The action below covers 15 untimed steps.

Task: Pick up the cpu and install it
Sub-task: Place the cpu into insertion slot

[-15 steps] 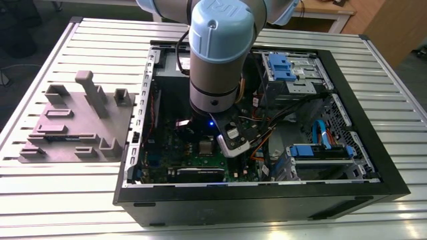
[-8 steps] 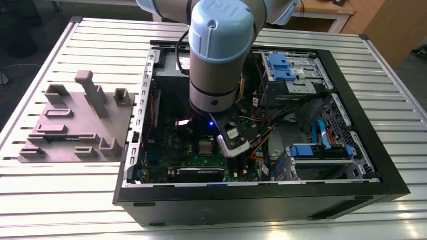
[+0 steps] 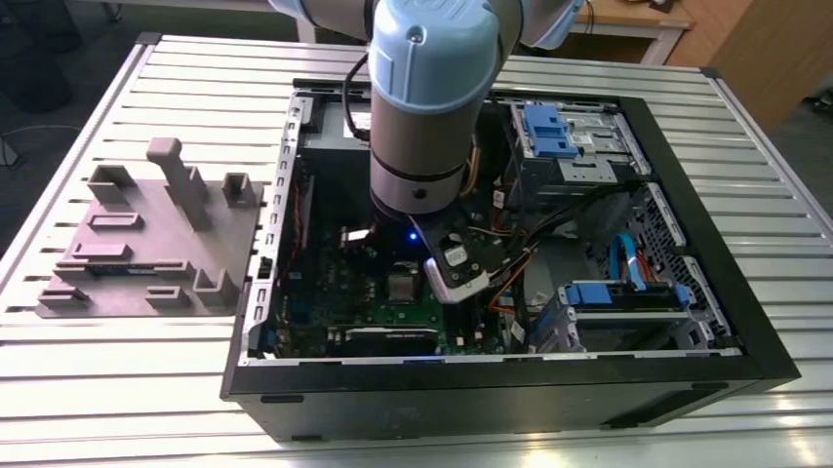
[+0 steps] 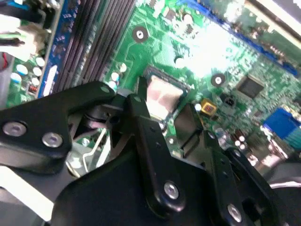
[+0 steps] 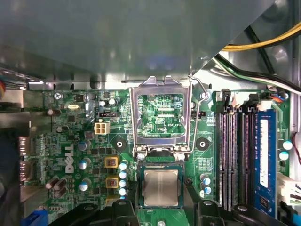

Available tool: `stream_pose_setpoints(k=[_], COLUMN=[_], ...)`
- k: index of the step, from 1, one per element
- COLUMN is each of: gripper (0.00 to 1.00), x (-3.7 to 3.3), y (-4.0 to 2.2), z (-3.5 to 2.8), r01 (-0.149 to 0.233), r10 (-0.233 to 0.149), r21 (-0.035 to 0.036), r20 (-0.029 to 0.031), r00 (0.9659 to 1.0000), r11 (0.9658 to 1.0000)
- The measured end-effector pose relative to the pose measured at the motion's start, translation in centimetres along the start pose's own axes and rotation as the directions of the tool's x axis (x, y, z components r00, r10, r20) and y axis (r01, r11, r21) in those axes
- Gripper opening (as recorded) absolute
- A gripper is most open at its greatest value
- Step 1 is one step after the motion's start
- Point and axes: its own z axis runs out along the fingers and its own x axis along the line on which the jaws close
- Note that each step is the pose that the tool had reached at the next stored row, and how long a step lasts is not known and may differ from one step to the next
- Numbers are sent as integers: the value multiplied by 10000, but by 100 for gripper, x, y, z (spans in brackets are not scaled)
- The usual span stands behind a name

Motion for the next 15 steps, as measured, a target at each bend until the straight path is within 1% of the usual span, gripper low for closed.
stream_pose_setpoints(k=[2, 6, 8, 9, 12, 15], gripper=[50, 50, 49, 42, 42, 42], x=[0, -4, -4, -5, -6, -6], y=[0, 0, 0, 0, 0, 0], z=[6, 41, 49, 53, 60, 63], r01=[0, 0, 0, 1, 8, 135], r10=[0, 0, 0, -1, -8, -135], r21=[-8, -42, -53, -54, -54, -62], r20=[-1, -2, -2, -3, -3, -2], r00=[10000, 10000, 10000, 10000, 10000, 9999], r11=[10000, 10000, 10000, 10000, 10000, 9999])
